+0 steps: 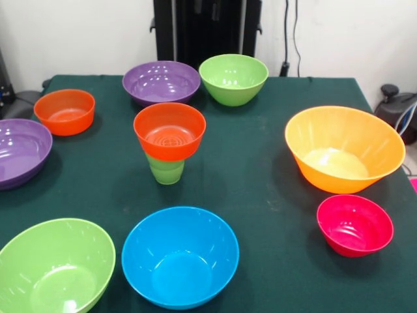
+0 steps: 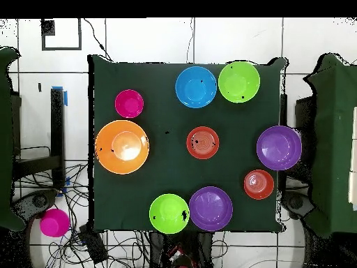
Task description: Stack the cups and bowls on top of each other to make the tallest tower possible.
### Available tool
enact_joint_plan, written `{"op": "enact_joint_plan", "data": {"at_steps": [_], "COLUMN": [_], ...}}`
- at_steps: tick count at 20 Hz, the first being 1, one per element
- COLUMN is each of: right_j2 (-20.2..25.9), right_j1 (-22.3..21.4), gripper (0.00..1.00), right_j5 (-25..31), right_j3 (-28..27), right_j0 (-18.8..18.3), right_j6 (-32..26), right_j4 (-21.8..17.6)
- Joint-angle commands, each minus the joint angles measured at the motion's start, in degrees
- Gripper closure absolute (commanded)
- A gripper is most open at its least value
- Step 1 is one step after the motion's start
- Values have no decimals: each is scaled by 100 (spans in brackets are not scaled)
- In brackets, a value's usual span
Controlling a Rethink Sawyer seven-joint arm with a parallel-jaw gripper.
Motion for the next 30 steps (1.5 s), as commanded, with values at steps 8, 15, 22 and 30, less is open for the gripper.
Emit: {"op": "enact_joint_plan", "data": {"at_steps": [8,15,22,30], "right_j2": [189,178,159,195], "right_j1": [2206,2801,3200,3429], "gripper": [0,0,0,0], "right_j5": [-1675,-2131,-2265,-2410], "right_j3": [-1109,-1336,-1644,-1848], "right_j0": [656,782,529,472], "right_j6": [894,872,707,705], "right_j4": [517,803,674,748]}}
